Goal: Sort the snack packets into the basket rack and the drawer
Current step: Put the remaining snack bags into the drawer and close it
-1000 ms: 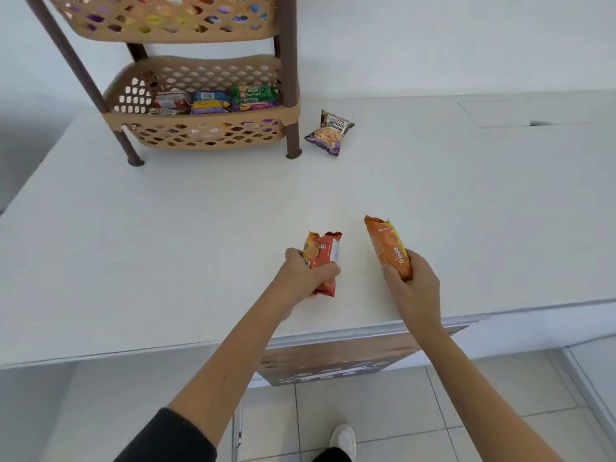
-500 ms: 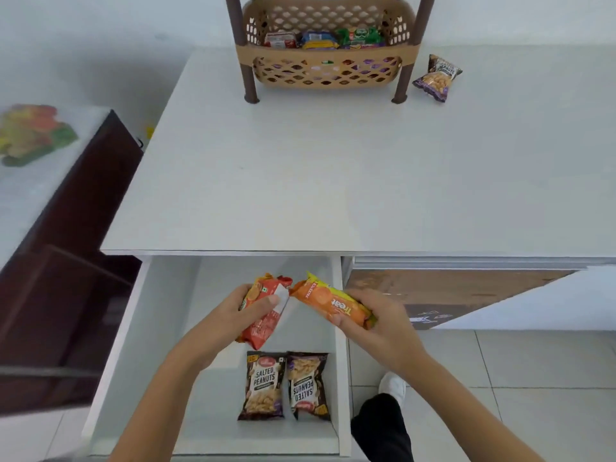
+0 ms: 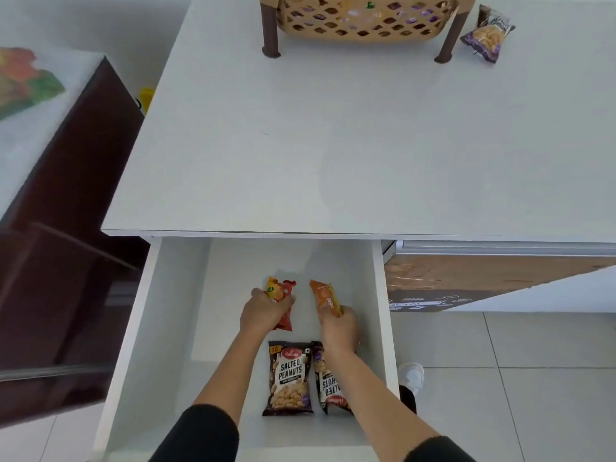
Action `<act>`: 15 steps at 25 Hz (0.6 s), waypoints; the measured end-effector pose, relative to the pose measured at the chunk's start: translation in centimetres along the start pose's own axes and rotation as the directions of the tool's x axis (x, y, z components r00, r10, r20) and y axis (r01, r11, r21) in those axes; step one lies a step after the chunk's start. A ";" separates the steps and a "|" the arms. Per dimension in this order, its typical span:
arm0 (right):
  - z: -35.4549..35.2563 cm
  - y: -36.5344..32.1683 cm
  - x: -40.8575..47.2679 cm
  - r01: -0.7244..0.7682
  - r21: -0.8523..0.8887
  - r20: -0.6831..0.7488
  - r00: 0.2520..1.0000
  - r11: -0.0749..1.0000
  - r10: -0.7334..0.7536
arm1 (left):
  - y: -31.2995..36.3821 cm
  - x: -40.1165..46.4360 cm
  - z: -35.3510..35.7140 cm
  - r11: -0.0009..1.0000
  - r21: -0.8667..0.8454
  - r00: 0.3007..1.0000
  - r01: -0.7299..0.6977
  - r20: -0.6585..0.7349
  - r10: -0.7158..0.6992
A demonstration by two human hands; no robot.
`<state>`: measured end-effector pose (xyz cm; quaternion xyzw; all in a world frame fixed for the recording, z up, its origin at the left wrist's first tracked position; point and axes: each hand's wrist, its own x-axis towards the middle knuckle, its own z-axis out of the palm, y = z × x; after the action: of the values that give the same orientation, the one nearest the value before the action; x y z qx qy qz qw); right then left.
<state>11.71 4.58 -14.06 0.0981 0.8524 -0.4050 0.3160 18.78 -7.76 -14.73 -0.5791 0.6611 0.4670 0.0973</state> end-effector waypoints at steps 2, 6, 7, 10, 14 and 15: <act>0.8 1.3 1.1 -0.048 -0.017 -0.116 0.992 0.999 0.046 | -0.2 1.1 1.6 0.999 0.050 1.000 -0.020 0.014 0.020; 2.3 3.3 1.4 0.191 -0.387 -0.108 0.962 0.902 -0.250 | -0.6 2.2 4.3 0.999 0.036 1.000 -0.031 -0.004 0.031; 2.5 3.4 1.6 0.238 -0.472 -0.080 0.947 0.849 -0.310 | -0.5 2.3 4.7 0.998 0.044 0.999 -0.034 -0.019 0.035; 1.9 2.7 2.0 0.372 -0.533 0.006 0.900 0.759 -0.437 | -0.1 2.3 5.4 0.994 0.094 0.999 -0.049 -0.011 0.051; 1.5 2.2 3.4 0.472 -0.587 0.074 0.840 0.657 -0.537 | 0.0 2.2 5.6 0.990 0.119 0.997 -0.072 0.019 0.070; 1.5 2.4 3.8 0.460 -0.596 0.078 0.849 0.658 -0.522 | -0.1 2.1 5.6 0.990 0.119 0.997 -0.075 0.020 0.073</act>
<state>10.47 4.64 -18.64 -0.2197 0.9439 -0.1820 0.1662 15.89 -5.07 -19.28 -0.5438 0.7081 0.4343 0.1193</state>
